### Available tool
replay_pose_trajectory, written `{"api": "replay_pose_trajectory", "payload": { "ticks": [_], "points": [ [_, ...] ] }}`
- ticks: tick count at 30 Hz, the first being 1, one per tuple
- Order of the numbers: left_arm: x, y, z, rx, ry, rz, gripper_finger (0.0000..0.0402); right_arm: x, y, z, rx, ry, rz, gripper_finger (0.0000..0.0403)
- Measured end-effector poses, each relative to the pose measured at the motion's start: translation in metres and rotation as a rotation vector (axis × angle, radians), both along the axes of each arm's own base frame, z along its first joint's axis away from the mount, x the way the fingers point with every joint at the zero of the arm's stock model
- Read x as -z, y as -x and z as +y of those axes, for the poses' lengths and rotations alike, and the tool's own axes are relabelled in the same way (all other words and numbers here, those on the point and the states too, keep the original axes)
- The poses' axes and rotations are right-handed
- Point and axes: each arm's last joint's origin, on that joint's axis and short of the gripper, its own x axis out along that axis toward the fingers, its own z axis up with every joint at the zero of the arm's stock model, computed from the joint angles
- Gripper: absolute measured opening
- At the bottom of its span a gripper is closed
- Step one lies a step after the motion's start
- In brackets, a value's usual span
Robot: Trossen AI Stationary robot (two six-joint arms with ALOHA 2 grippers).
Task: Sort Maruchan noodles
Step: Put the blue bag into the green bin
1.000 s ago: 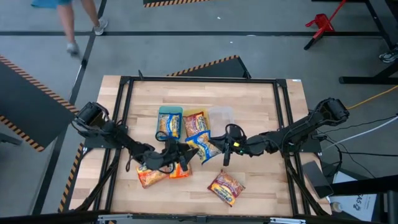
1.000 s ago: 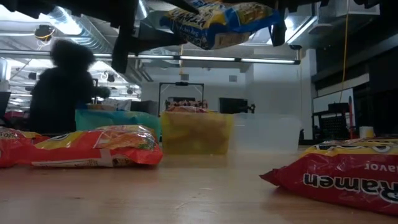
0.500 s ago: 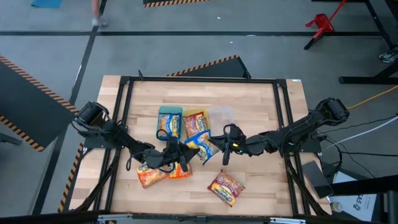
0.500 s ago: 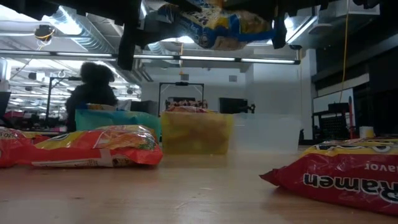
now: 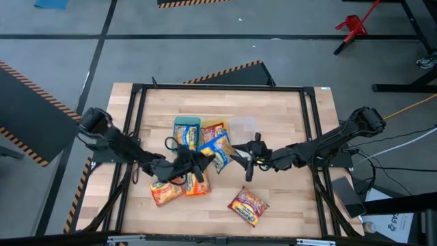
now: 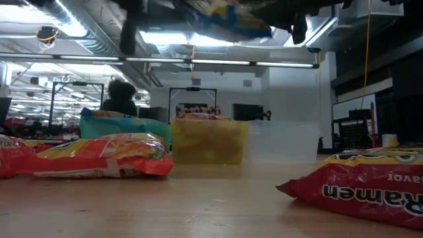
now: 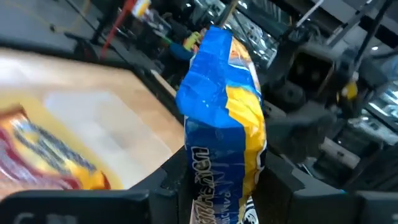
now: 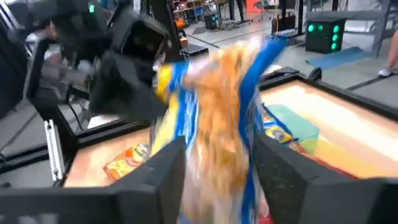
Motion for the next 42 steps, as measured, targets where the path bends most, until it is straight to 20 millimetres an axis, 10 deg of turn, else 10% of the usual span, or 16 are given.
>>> {"api": "replay_pose_trajectory", "payload": {
  "ticks": [10,21,42],
  "points": [
    [-0.045,0.051,0.039,-0.001,0.031,0.177,0.0114,-0.013,0.018,-0.009,0.045,0.070,0.066,0.0222],
    [-0.043,0.123,0.098,-0.058,0.268,0.497,0.0114,-0.006,0.018,-0.009,0.049,0.073,0.124,0.0223],
    [-0.014,0.124,0.148,0.168,0.435,0.564,0.0118,-0.005,0.019,-0.010,0.084,0.090,0.142,0.0223]
  ]
}}
